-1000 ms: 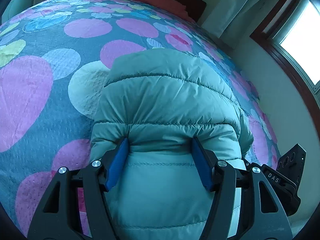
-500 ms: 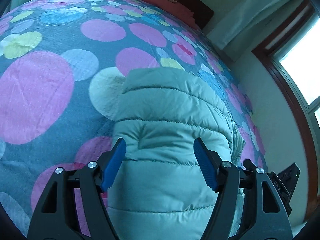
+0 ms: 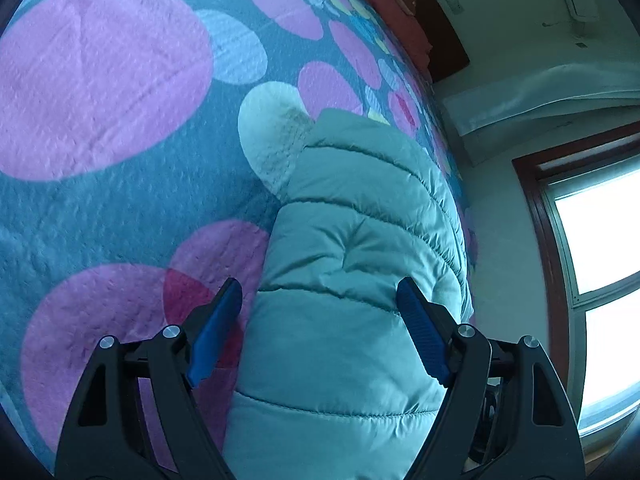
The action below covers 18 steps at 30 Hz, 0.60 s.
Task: Fold large clothes
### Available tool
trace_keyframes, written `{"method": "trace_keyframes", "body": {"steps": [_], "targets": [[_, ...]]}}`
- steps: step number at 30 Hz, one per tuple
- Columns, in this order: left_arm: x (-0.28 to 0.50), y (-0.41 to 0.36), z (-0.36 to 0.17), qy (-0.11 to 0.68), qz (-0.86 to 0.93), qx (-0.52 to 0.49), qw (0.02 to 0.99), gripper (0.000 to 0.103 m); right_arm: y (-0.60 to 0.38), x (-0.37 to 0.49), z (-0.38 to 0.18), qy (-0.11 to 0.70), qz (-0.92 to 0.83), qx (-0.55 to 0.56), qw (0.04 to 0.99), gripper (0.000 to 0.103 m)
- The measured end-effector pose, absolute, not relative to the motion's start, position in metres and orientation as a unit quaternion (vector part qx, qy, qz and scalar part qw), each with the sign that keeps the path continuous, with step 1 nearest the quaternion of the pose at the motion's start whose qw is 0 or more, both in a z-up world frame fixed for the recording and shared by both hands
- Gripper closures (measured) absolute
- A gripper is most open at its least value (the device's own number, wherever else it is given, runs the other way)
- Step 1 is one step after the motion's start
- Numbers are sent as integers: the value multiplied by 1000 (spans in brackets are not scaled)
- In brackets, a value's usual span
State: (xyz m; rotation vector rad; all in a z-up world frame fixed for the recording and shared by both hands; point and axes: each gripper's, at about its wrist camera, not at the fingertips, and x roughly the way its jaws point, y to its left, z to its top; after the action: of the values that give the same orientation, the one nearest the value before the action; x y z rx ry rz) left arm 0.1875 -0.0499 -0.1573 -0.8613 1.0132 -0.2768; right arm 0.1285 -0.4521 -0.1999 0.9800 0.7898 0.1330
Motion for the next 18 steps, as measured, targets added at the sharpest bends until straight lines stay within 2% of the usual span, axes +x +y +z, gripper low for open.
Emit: {"method": "trace_keyframes", "body": {"steps": [6,12,14,18], "targets": [[191,-60,-164,471,-153,-390,776,16,-448,134,-214,367,82,472,797,39],[196,-70,-165,473,-173,-386,773,19,-433,143,-214,372,105,448,806,39],[197,-73,-166,476,-174,-382,773,23,-430,147,-213,373,107,443,808,42],[196,-73,-166,476,-182,-384,770,34,-423,152,-215,374,126,453,800,62]]}}
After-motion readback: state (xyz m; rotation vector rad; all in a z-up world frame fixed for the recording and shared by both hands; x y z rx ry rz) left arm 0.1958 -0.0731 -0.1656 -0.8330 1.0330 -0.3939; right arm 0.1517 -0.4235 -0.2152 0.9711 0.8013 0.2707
